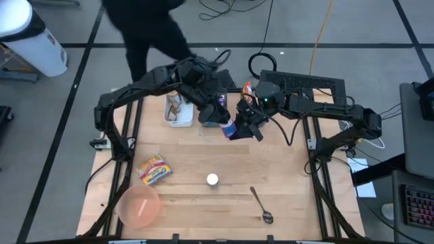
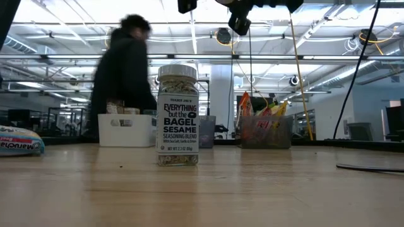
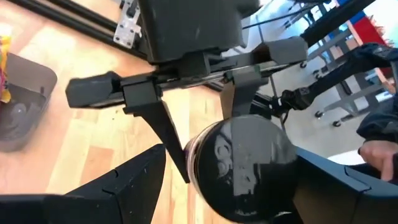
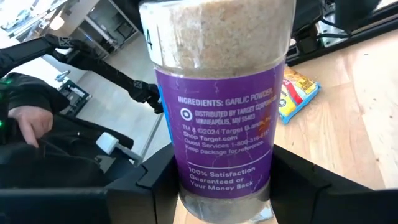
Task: Pick & Place Food Item
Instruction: Put the black seasoning bottle into the white bin
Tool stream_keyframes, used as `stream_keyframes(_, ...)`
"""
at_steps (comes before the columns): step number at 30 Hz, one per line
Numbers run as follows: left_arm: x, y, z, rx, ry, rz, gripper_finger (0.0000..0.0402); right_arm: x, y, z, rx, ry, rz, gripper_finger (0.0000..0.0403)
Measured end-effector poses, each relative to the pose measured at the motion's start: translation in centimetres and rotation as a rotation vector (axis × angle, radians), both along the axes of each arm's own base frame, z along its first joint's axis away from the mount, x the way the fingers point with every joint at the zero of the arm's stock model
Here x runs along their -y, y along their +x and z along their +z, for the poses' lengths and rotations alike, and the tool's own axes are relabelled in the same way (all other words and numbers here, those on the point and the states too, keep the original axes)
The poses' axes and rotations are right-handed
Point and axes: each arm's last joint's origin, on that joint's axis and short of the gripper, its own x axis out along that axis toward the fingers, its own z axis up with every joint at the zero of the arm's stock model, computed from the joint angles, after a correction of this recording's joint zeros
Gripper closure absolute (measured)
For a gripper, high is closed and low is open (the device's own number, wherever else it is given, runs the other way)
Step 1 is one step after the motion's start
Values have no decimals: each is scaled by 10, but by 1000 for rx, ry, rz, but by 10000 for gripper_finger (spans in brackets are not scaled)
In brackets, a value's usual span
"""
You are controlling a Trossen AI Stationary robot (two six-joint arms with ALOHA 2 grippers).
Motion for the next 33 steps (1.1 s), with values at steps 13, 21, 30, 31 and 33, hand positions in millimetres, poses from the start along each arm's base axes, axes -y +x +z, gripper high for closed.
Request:
stream_keyframes(13,4,8,-5,14,96,5,104,0,0,0,-6,14,-6,218)
stream_keyframes(21,4,9,-3,36,77,-3,163,0,0,0,-7,17,-6,218)
stream_keyframes(30,6,10,-1,53,66,-17,169,-1,0,1,-7,21,-2,218)
stream_keyframes(31,7,11,-1,54,68,-21,171,-2,0,1,-7,20,0,218)
stream_keyframes(33,8,11,-1,59,73,-27,178,-2,0,1,-6,19,3,215)
